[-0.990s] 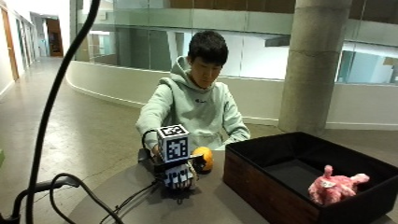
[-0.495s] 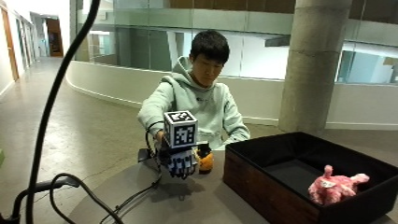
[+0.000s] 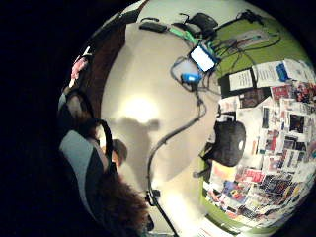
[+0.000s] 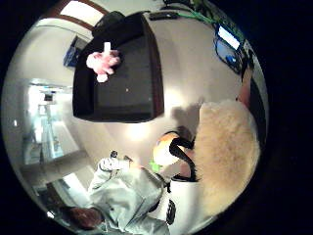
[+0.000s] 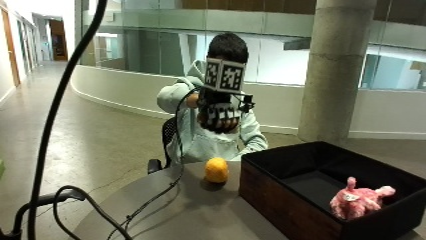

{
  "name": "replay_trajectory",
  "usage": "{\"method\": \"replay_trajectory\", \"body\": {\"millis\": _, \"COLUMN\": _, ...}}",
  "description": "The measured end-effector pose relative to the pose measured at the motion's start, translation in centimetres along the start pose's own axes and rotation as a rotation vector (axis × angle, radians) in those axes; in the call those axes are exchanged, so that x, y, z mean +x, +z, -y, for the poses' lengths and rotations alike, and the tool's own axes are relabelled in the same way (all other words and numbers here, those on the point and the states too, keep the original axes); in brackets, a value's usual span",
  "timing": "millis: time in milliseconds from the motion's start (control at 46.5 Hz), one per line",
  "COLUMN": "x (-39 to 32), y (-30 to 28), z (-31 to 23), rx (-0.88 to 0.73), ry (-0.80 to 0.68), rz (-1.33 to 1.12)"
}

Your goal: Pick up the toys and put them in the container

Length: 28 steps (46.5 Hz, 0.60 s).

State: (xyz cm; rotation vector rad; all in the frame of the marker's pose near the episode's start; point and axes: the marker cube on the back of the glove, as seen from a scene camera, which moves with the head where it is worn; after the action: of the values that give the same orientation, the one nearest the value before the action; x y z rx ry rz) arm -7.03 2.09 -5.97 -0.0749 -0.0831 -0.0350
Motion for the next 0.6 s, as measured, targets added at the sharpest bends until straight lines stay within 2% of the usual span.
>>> {"method": "replay_trajectory", "body": {"millis": 129, "x": -3.2, "y": -5.1, "z": 0.0, "rx": 0.105, "ry": 0.000, "rz": -0.074}}
{"method": "replay_trajectory", "body": {"millis": 344, "x": -8.1, "y": -11.0, "z": 0.5, "rx": 0.243, "ry": -0.067, "rz": -0.020}}
{"method": "replay_trajectory", "body": {"millis": 473, "x": -10.8, "y": -12.0, "z": 1.9, "rx": 0.316, "ry": -0.099, "rz": 0.000}}
{"method": "replay_trajectory", "body": {"millis": 602, "x": -13.2, "y": -11.0, "z": 3.2, "rx": 0.312, "ry": -0.124, "rz": 0.007}}
